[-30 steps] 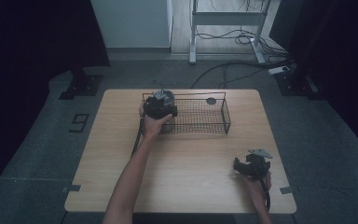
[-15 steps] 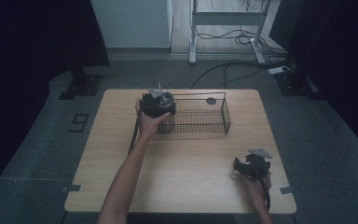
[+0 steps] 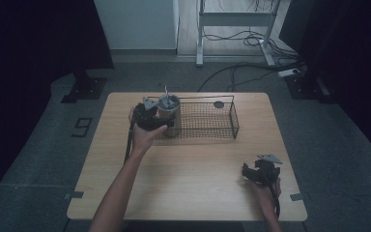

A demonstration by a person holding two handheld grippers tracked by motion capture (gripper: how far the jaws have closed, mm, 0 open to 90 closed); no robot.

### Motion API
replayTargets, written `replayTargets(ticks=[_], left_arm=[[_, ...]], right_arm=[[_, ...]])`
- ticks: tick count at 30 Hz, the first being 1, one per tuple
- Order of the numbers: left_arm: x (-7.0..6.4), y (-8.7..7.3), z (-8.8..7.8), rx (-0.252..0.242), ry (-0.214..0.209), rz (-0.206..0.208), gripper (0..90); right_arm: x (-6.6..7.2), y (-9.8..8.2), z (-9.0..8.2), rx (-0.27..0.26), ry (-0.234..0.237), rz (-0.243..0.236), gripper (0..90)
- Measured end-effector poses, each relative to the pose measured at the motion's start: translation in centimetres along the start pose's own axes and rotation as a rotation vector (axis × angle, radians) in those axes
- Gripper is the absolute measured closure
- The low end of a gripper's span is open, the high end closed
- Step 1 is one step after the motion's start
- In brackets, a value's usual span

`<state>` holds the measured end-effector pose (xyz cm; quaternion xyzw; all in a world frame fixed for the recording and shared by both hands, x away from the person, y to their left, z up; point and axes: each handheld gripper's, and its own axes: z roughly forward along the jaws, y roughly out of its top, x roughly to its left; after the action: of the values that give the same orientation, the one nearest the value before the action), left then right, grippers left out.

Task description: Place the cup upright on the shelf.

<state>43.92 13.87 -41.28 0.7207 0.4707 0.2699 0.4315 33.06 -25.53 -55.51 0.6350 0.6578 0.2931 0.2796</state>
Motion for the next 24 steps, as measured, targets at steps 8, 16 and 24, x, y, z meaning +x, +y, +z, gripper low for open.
replayTargets(ticks=[8,16,24], left_arm=[[0.1,-2.6,-2.8,0.007,-0.071,-0.011,0.4],[-0.1,-5.5,-5.3,0.016,-0.122,-0.017,2.8],[-0.5,-9.0,-7.9,0.032,-0.148,-0.012,2.9]], right_arm=[[0.0,0.0,0.0,0.001,-0.001,0.001,14.2],[0.0,0.0,0.0,0.001,0.000,0.001,14.4],[0.0,0.0,0.0,0.001,0.000,0.001,14.3]])
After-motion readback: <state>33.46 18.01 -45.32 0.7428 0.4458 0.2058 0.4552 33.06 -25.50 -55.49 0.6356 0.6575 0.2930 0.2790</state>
